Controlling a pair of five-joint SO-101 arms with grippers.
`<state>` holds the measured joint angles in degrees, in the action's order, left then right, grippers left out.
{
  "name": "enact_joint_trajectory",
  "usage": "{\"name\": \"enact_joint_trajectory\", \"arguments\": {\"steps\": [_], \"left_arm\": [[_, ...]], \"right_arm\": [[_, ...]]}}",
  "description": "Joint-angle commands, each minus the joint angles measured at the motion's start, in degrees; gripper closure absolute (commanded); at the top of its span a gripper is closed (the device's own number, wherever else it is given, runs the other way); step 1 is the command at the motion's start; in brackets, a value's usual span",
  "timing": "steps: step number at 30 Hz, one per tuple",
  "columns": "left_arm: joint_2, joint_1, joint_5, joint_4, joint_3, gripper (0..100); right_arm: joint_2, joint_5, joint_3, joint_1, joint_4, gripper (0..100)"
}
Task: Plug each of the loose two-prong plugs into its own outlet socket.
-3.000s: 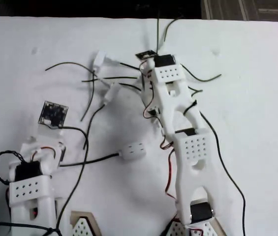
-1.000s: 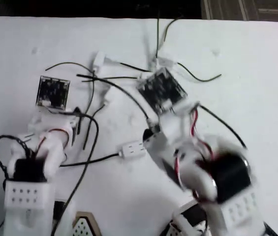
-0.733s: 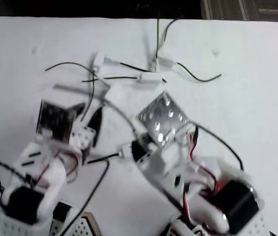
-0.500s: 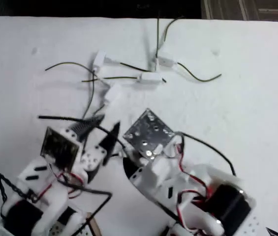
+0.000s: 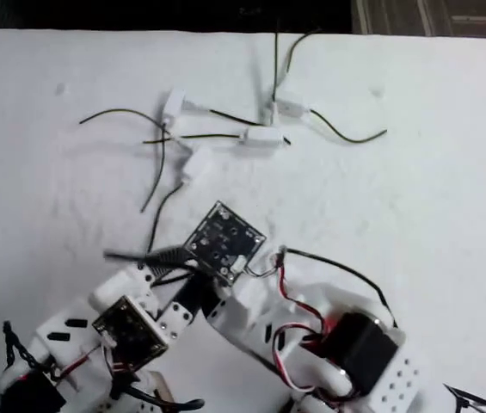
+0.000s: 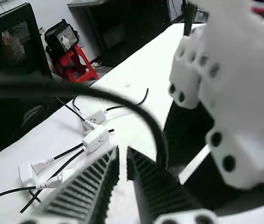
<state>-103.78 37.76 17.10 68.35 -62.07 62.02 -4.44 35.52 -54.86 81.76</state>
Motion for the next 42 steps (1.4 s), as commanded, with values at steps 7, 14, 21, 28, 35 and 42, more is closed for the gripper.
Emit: {"name": "enact_joint_trajectory", "arguments": {"steps": [7, 14, 21, 28, 35, 42], "left_arm": [[-0.4, 0.7, 0.8, 1.1, -2.1, 86], [-0.4, -10.7, 0.4, 2.7, 1.6, 85], [-0.4, -32.3, 0.8, 5.9, 3.4, 85], [-0.2, -36.3, 1.1, 2.3, -8.7, 85], [0.0, -35.9, 8.5, 1.1, -15.1, 81], [5.8, -31.4, 9.7, 4.9, -12.5, 81]], "right_arm": [[0.0, -0.1, 1.8, -0.4, -3.5, 98.1], [0.0, 0.0, 1.8, 2.7, -1.9, 98.1], [0.0, 1.8, 4.3, 15.0, -4.3, 98.1], [0.0, 6.7, 11.9, 25.2, -9.8, 98.1], [0.0, 7.3, 13.6, 38.5, -10.2, 98.1], [0.0, 7.3, 21.4, 43.6, -17.1, 98.1]]}}
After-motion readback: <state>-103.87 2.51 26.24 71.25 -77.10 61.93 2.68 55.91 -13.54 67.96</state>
